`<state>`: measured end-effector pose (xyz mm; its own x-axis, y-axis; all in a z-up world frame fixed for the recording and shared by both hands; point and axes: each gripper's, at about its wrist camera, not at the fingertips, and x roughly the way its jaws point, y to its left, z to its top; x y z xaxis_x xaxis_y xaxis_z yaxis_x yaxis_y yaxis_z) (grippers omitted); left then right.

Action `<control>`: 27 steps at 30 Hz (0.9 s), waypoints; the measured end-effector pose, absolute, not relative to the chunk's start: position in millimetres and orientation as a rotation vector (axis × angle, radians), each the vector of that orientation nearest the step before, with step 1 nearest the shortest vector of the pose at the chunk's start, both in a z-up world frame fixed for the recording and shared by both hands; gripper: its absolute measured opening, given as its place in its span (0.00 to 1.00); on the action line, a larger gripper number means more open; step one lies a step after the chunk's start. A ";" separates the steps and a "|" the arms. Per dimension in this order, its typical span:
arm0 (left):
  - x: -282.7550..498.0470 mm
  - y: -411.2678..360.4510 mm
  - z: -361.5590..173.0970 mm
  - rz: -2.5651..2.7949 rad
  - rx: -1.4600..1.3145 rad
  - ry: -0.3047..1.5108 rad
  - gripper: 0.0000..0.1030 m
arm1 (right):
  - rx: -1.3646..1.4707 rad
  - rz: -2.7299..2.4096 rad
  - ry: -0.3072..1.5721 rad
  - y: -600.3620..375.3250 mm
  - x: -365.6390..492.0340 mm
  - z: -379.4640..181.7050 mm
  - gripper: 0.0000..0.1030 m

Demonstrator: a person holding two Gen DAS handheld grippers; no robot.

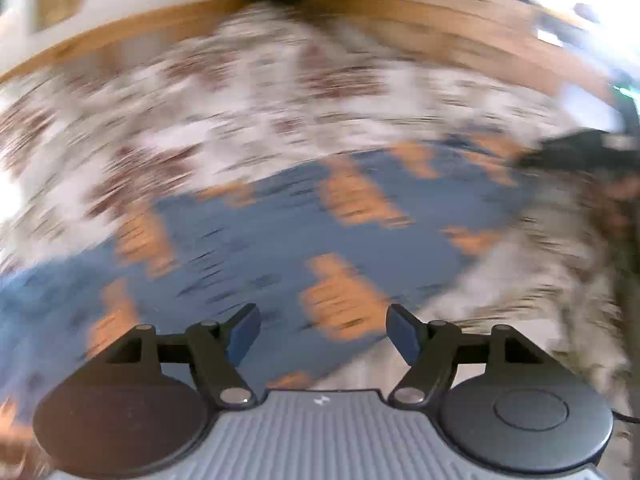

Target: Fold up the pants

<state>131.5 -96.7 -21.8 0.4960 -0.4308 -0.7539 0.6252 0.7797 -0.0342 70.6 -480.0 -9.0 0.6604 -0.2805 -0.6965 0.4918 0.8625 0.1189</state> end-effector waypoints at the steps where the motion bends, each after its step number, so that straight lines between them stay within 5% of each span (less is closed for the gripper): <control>1: 136.5 -83.6 -24.5 -0.579 0.235 0.850 0.73 | 0.303 -0.448 0.708 -478.3 67.6 -6.0 0.39; 4: 148.0 -42.4 -31.6 -0.418 0.171 0.909 0.74 | 0.248 -0.464 0.613 -470.6 56.9 8.8 0.75; 8: 147.2 2.9 -34.7 -0.287 0.176 0.936 0.79 | 0.137 -0.397 0.489 -449.1 52.6 24.2 0.94; 17: 138.9 43.4 6.8 -0.287 0.068 0.803 0.86 | -0.114 0.081 0.591 -356.9 114.2 6.7 0.96; 27: 264.4 -18.6 1.9 -0.415 0.138 0.755 0.86 | -0.273 0.464 0.680 -260.3 222.8 -14.9 0.89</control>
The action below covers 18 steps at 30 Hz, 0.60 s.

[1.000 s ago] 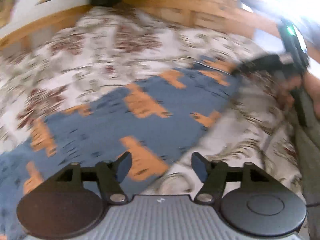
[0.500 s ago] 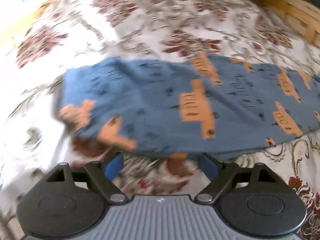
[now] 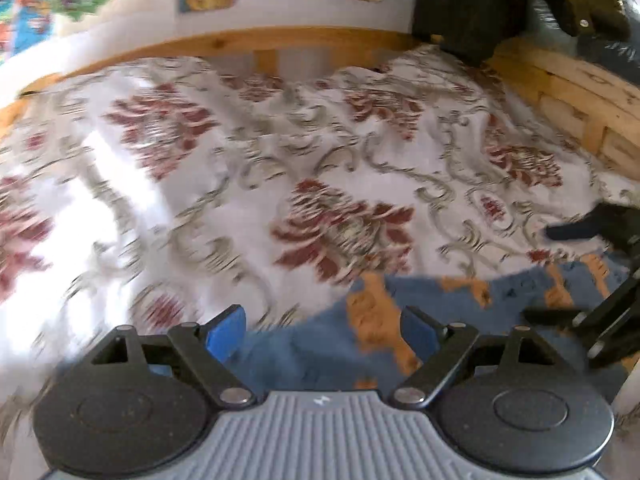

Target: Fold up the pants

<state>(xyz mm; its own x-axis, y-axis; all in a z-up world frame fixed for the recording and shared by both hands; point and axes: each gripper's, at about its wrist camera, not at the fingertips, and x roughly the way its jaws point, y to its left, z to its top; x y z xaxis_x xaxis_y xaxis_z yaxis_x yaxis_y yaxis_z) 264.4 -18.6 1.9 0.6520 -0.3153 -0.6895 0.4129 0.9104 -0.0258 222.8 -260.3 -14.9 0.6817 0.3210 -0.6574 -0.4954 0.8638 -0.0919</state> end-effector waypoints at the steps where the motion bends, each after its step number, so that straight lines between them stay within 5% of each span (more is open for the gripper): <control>1: 275.7 -23.5 0.1 -0.458 0.135 0.772 0.86 | -0.263 0.485 0.703 -258.5 229.9 -17.8 0.85; 6: 319.1 -52.2 -24.3 -0.617 0.244 0.906 0.76 | -0.194 0.526 0.713 -263.7 235.5 -25.4 0.79; 10: 327.9 -56.3 -36.9 -0.661 0.239 0.928 0.50 | -0.250 0.593 0.700 -258.2 246.2 -25.9 0.77; 14: 317.9 -53.5 -38.5 -0.672 0.241 0.869 0.12 | -0.298 0.641 0.696 -257.3 250.3 -23.4 0.77; 18: 291.9 -50.7 -34.6 -0.720 0.277 0.813 0.03 | -0.303 0.655 0.693 -265.1 249.6 -20.7 0.77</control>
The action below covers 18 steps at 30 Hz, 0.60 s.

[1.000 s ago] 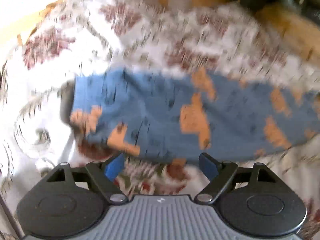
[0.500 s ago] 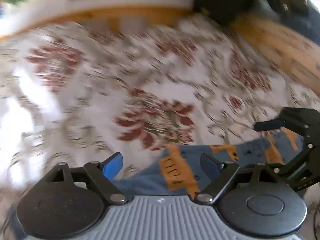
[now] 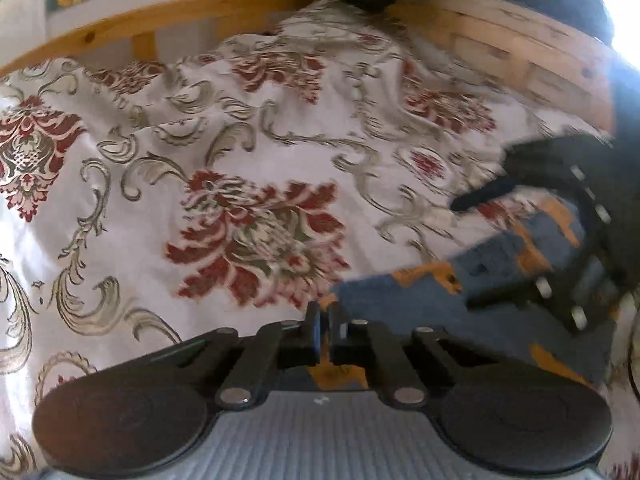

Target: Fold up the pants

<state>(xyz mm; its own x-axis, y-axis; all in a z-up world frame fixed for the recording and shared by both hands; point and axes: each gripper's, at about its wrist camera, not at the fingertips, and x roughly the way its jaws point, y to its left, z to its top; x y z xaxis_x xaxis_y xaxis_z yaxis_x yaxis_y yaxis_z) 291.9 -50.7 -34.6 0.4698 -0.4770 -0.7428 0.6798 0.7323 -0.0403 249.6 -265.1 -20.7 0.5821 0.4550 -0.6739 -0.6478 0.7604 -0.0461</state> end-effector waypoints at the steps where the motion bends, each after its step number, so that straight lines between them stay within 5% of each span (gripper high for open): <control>1: 283.3 -49.7 -34.5 -0.728 0.285 0.799 0.03 | -0.301 0.652 0.689 -266.9 249.2 -19.8 0.77; 12: 238.2 -49.1 -56.4 -0.760 0.367 0.808 0.01 | -0.028 0.770 0.809 -272.0 293.9 -2.6 0.76; 18: 239.0 -34.2 -61.1 -0.736 0.267 0.845 0.04 | -0.101 0.875 0.866 -230.9 339.5 -14.1 0.49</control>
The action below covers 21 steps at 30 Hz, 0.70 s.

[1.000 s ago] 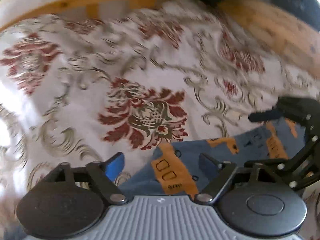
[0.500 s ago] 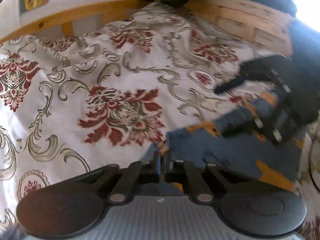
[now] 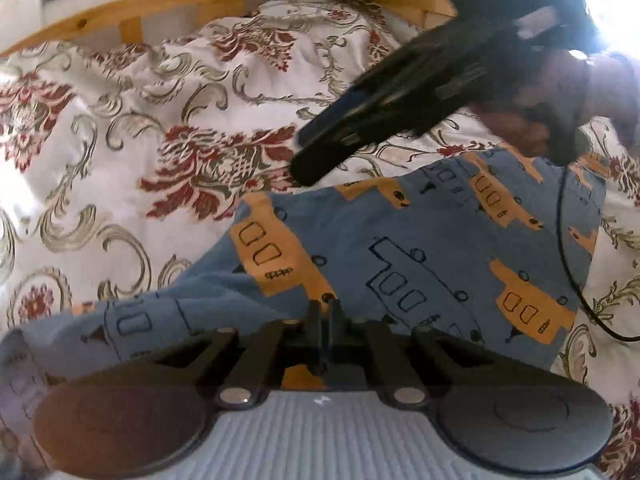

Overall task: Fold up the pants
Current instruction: 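Lift and fold the pants lengthwise with both grippers toward each other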

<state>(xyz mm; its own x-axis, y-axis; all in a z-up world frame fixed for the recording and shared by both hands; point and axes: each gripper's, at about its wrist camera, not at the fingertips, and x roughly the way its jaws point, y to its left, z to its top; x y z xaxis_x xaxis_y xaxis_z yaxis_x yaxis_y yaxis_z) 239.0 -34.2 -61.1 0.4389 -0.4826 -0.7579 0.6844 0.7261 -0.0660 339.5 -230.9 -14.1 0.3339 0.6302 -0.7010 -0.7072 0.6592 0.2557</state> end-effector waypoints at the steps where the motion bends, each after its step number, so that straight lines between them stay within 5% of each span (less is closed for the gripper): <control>1: 239.2 -31.6 -61.5 -0.729 0.242 0.854 0.04 | -0.102 0.900 0.899 -224.3 347.4 -19.6 0.49; 4: 238.6 -20.3 -63.1 -0.714 0.162 0.873 0.04 | -0.105 0.937 0.962 -209.8 358.4 -30.1 0.48; 6: 237.1 -10.5 -62.9 -0.705 0.113 0.878 0.04 | -0.137 0.935 0.948 -201.4 357.5 -33.8 0.25; 7: 236.9 -3.8 -62.8 -0.698 0.084 0.884 0.04 | -0.171 0.904 0.919 -197.6 356.8 -35.6 0.05; 8: 237.0 3.7 -62.7 -0.685 0.053 0.889 0.04 | -0.185 0.876 0.902 -196.2 356.2 -36.5 0.03; 19: 209.4 102.7 -58.2 -0.422 -0.103 0.947 0.03 | -0.197 0.711 0.870 -201.5 368.8 -48.9 0.04; 21: 202.3 109.1 -47.2 -0.374 -0.070 0.966 0.03 | -0.207 0.622 0.836 -210.3 370.2 -40.2 0.17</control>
